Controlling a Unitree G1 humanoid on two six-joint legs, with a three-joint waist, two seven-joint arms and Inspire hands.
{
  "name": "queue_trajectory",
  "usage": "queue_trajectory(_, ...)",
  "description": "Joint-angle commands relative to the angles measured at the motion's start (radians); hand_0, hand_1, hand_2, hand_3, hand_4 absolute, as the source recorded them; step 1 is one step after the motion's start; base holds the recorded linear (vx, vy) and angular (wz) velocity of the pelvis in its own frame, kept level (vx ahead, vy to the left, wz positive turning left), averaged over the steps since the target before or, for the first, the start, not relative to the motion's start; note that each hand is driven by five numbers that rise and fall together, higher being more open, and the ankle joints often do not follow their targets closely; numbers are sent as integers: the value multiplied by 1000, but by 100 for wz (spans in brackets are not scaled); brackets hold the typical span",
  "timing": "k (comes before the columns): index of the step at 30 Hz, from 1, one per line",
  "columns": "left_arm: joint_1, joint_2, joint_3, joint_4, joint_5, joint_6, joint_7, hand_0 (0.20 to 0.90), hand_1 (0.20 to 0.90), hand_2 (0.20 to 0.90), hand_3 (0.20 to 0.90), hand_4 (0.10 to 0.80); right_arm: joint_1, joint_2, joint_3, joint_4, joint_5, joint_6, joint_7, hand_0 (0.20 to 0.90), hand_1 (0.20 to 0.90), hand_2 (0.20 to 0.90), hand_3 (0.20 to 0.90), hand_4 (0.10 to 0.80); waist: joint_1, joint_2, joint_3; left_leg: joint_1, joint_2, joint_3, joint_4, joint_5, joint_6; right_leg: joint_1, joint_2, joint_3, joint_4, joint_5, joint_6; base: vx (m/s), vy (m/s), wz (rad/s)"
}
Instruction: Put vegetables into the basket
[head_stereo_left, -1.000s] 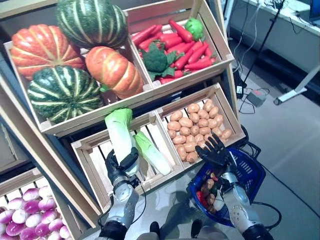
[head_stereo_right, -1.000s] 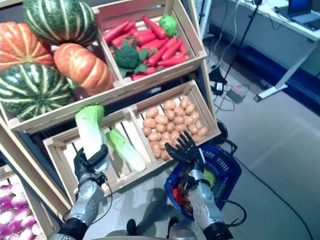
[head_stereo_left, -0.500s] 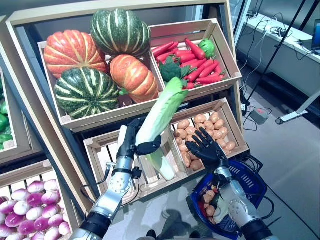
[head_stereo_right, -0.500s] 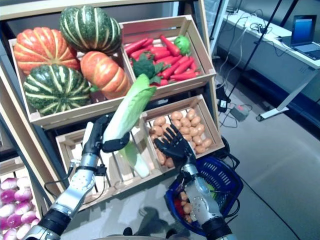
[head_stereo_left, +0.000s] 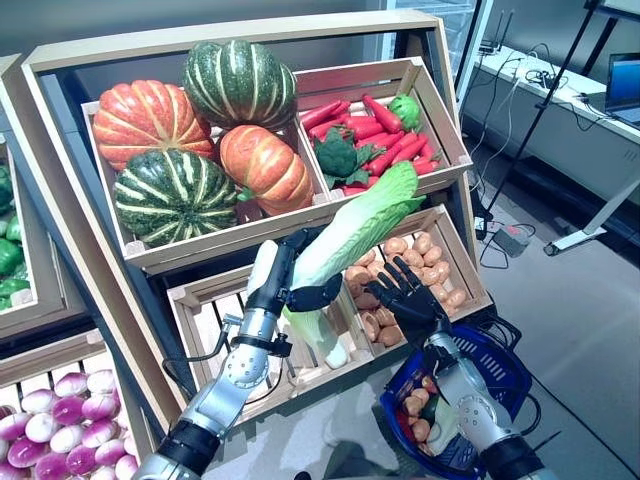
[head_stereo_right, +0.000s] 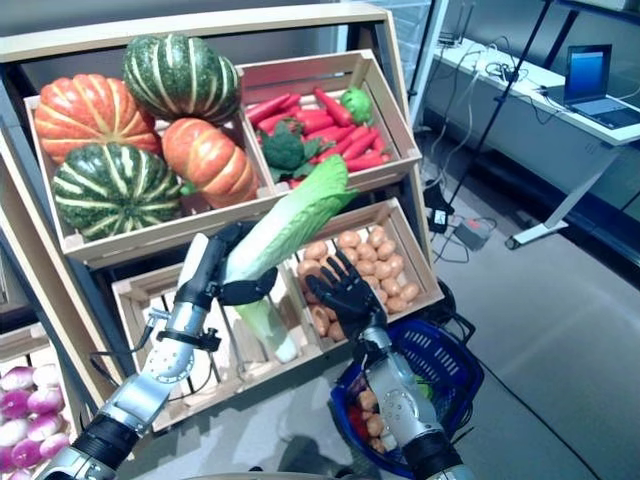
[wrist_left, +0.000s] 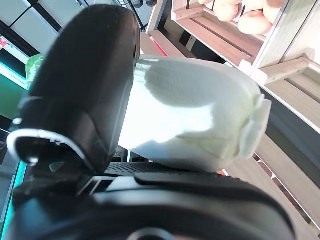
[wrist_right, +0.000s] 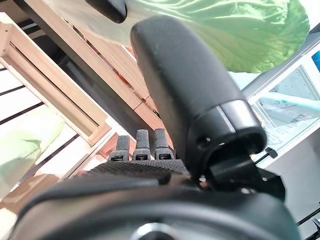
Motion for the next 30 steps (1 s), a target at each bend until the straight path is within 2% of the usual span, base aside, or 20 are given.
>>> queue_trajectory(1, -163, 27, -23, -52, 6, -131, 35, 300, 300, 300, 300, 400, -96, 29, -18, -106, 62, -74, 68, 900, 900, 900, 900, 800, -3, -9, -80, 29, -37, 48, 2, -133, 46, 21, -7, 11, 2, -55, -28, 44, 20, -2)
queue_trajectory(16, -135, 47, -27, -55, -5, -137, -1, 300, 300, 300, 300, 400, -135, 7, -53, -200, 162, -100, 140, 900, 900, 900, 900, 800, 1, -14, -74, 29, -39, 51, 2, -138, 51, 14, -9, 30, 2, -51, -21, 36, 9, -4)
queue_trajectory(23, -149, 44, -59, -35, 3, -135, -23, 300, 300, 300, 300, 400, -189, 4, -62, -232, 197, -102, 153, 900, 900, 900, 900, 800, 4, -18, -75, 23, -39, 49, 2, -140, 51, 9, -10, 30, 2, -52, -21, 8, 2, -2)
queue_trajectory(30, -162, 44, -100, -30, -17, -173, -54, 300, 300, 300, 300, 400, -225, 14, -52, -228, 198, -97, 125, 900, 900, 900, 900, 800, 6, -22, -79, 20, -38, 50, 2, -139, 51, 4, -10, 35, 2, -51, -21, 0, 0, 0)
